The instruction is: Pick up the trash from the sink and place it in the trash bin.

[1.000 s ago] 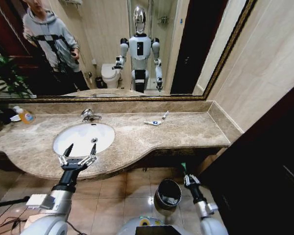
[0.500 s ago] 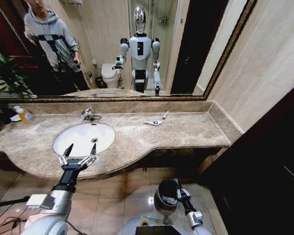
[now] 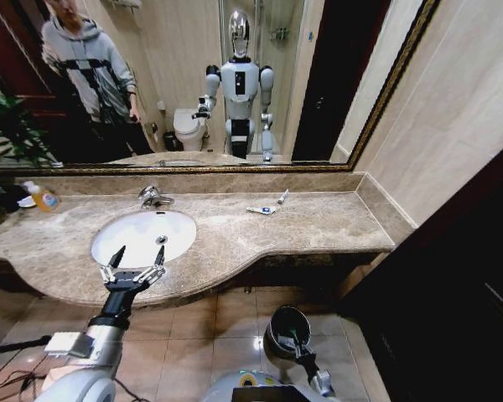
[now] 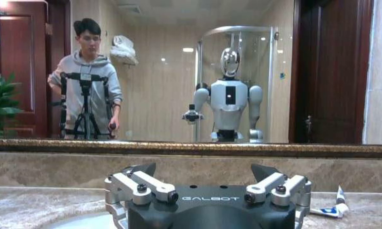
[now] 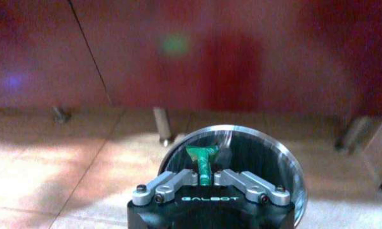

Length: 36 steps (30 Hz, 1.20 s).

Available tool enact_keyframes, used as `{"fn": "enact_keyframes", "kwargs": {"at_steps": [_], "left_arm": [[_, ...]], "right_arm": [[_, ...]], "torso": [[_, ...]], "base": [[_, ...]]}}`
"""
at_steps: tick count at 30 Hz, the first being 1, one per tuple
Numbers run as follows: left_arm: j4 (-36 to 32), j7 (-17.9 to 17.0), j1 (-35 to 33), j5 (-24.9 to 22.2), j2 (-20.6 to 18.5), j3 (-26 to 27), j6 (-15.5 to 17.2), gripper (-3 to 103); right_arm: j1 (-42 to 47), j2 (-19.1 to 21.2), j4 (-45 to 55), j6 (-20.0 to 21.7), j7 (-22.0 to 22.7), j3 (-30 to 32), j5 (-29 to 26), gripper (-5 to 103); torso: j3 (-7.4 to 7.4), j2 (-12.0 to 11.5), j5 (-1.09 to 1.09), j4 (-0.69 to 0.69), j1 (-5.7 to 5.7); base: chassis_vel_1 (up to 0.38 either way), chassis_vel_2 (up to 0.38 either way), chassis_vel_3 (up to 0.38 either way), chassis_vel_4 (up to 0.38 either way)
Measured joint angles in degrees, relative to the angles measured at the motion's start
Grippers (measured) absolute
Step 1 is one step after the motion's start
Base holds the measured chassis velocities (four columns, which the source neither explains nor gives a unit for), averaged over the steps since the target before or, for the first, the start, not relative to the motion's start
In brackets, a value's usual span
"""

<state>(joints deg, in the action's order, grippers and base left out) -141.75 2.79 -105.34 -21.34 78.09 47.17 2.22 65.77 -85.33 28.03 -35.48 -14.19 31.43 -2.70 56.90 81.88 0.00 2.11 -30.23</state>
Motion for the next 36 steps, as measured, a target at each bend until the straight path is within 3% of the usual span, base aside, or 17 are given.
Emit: {"fn": "enact_keyframes", "kwargs": {"at_steps": [3, 6, 24, 27, 30, 32, 33, 36], "left_arm": [[0.0, 0.0, 0.0, 0.0, 0.0, 0.0, 0.0, 100], [0.0, 0.0, 0.0, 0.0, 0.0, 0.0, 0.0, 100], [0.0, 0.0, 0.0, 0.0, 0.0, 0.0, 0.0, 100], [0.0, 0.0, 0.0, 0.0, 0.0, 0.0, 0.0, 100], [0.0, 0.0, 0.0, 0.0, 0.0, 0.0, 0.0, 100], [0.0, 0.0, 0.0, 0.0, 0.0, 0.0, 0.0, 100], [0.0, 0.0, 0.0, 0.0, 0.0, 0.0, 0.0, 100], [0.0, 0.0, 0.0, 0.0, 0.0, 0.0, 0.0, 100]], "right_arm": [[-3.4, -0.7, -4.0, 1.8, -0.4, 0.0, -0.1, 8], [-6.1, -1.7, -6.4, 7.7, -1.1, 0.1, -1.7, 8], [-11.2, -0.8, -9.5, 17.3, -0.2, 0.0, -2.2, 5], [-11.6, -0.1, -9.4, 17.9, -0.3, -0.1, -2.2, 11], [-12.0, 0.8, -9.1, 18.9, -1.4, -0.1, -1.9, 27], [-12.2, 1.0, -9.1, 19.2, -1.6, -0.1, -1.7, 27], [-12.3, 1.1, -9.1, 19.5, -1.6, 0.0, -1.7, 37], [-12.2, 1.1, -9.0, 19.7, -1.9, 0.1, -1.7, 43]], "torso": [[0.00, 0.0, 0.00, 0.01, 0.00], [0.00, 0.0, 0.00, -0.01, -0.01], [0.00, 0.0, 0.00, 0.01, 0.00], [0.00, 0.0, 0.00, 0.00, 0.00], [0.00, 0.0, 0.00, 0.00, 0.00], [0.00, 0.0, 0.00, 0.00, 0.00], [0.00, 0.0, 0.00, 0.00, 0.00], [0.00, 0.0, 0.01, 0.00, 0.00]], "base": [[0.000, 0.000, 0.000, 0.000], [0.000, 0.000, 0.000, 0.000], [0.000, 0.000, 0.000, 0.000], [0.000, 0.000, 0.000, 0.000], [0.000, 0.000, 0.000, 0.000], [0.000, 0.000, 0.000, 0.000], [0.000, 0.000, 0.000, 0.000], [0.000, 0.000, 0.000, 0.000]]}}
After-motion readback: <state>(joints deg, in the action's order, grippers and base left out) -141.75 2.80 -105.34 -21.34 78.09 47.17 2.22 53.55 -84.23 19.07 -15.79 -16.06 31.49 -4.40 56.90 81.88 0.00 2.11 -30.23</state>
